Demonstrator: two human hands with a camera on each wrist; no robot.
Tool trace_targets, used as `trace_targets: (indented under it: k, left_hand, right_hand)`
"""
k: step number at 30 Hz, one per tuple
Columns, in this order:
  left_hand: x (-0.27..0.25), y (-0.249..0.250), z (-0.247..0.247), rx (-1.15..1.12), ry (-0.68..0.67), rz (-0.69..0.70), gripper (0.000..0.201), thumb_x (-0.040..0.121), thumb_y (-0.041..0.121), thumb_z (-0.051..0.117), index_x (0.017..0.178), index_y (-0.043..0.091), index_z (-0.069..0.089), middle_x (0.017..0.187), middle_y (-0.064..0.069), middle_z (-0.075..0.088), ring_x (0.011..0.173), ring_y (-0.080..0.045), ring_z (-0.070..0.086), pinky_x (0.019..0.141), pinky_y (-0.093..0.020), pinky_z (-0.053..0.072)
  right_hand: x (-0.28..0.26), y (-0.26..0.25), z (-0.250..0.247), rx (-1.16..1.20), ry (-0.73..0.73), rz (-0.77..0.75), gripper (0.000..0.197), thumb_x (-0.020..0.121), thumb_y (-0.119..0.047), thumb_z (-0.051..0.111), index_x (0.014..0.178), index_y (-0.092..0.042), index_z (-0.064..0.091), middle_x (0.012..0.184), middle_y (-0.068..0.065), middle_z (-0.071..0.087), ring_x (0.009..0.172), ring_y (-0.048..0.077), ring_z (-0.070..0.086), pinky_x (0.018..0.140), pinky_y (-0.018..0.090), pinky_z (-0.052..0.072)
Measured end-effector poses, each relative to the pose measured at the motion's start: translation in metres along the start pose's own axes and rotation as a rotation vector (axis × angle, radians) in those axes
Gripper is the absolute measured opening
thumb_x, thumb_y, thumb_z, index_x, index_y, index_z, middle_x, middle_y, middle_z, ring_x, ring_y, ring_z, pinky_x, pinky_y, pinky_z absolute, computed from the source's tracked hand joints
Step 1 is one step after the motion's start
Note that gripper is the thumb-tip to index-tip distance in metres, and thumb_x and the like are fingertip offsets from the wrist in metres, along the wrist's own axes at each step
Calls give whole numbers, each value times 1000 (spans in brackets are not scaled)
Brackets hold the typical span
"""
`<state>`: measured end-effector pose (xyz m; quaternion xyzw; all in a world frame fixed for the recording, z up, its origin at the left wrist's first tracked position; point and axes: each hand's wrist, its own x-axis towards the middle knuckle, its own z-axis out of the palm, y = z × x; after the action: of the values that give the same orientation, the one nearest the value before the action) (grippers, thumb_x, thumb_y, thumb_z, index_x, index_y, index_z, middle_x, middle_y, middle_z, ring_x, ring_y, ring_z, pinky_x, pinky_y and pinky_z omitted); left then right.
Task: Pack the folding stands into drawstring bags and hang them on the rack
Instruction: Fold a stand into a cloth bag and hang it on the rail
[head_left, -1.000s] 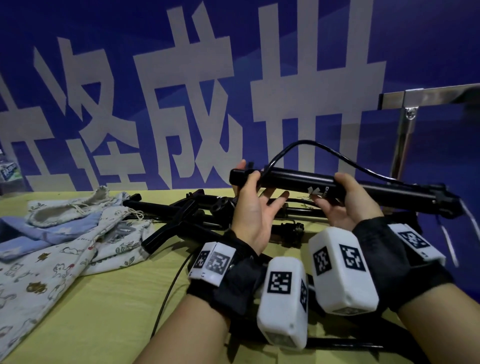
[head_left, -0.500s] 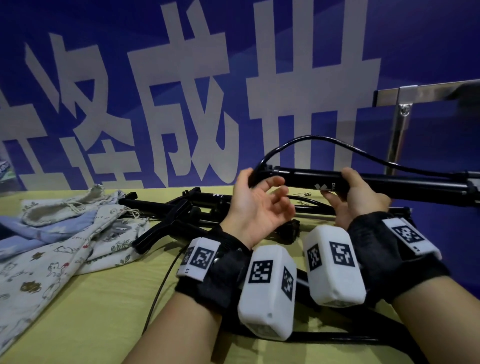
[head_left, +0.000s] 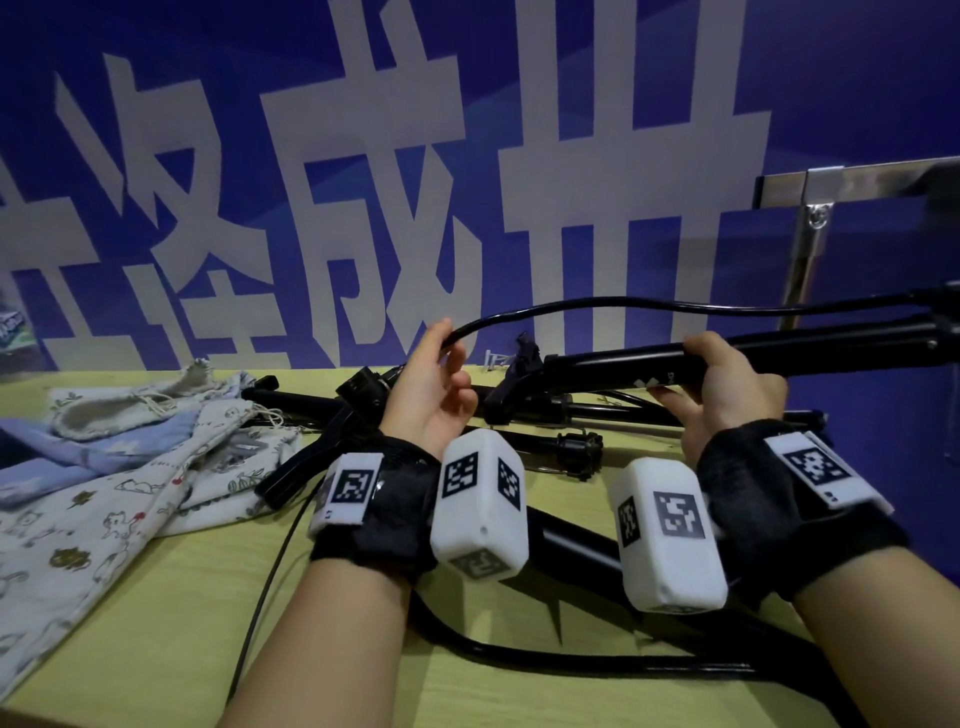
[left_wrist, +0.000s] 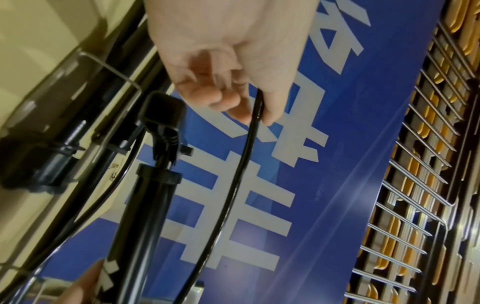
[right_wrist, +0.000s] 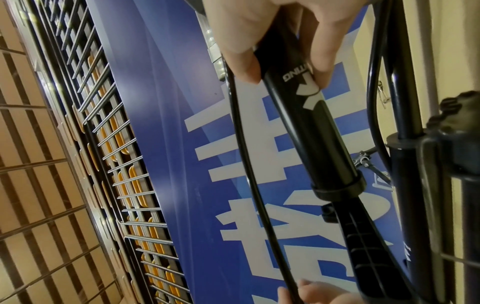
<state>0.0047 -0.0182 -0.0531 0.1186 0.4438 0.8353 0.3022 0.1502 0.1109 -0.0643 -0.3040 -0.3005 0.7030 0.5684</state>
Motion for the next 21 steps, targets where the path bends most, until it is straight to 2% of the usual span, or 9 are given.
trace_targets:
  k: [3,6,8,11,14,15,17,19,21]
  left_hand:
    - [0,-2,-4,46,29,-5,17,83,36,67,87,21,60,62,10,58,50,-3,39,49,-14,32]
    - [1,-5,-3,67,20,-18,20,80,41,68,88,24,62,77,10,56,63,-6,43,62,-22,39]
    - [1,-7,-2,100,0,-35,16,82,40,66,84,25,63,80,10,55,71,-9,45,66,-27,41]
    - [-1,-10,0,137,-12,-72,9,85,28,61,80,21,58,78,9,56,81,-13,51,70,-32,43]
    - [-2,-13,1,115,-16,-72,6,86,17,58,82,14,57,84,2,65,82,-17,60,87,-40,50]
    - [-3,-14,2,113,-18,-70,6,87,15,57,83,12,56,90,-1,66,82,-19,62,87,-41,52]
    - [-3,-15,2,107,-31,-80,7,88,14,55,83,9,53,98,-9,64,85,-22,63,73,-37,58]
    - [-1,-15,1,118,-46,-95,8,88,13,54,83,8,51,97,-11,61,86,-24,63,60,-31,59]
    - [-1,-14,-1,124,-54,-110,6,89,13,54,89,7,52,92,-14,67,81,-25,64,57,-29,59]
  right_hand:
    - [-2,0,1,-1,-30,-16,27,80,-2,62,95,-13,42,112,13,54,90,19,60,76,39,57]
    - [-3,0,3,35,-56,-33,28,80,0,61,83,-20,40,109,11,53,97,21,60,78,42,57]
    - [-2,0,2,38,-68,-21,27,80,-1,61,85,-18,41,108,11,53,99,22,60,80,43,56]
    - [0,2,1,44,-62,13,31,79,-3,63,102,-8,44,115,16,53,100,25,60,78,43,57]
    - [1,2,1,36,-44,25,32,79,-3,64,102,-8,43,119,18,52,98,24,60,75,43,58]
    - [1,2,1,36,-49,21,30,79,-2,63,99,-10,42,117,16,53,93,22,60,73,41,58]
    - [0,2,2,35,-65,1,30,79,-2,62,99,-10,42,114,15,53,84,18,60,67,38,58]
    - [0,2,2,32,-67,-10,35,79,-1,63,106,-7,42,115,16,54,83,18,60,63,36,58]
    - [0,3,3,27,-70,-10,39,78,-1,63,112,-6,43,117,16,54,86,19,60,64,36,58]
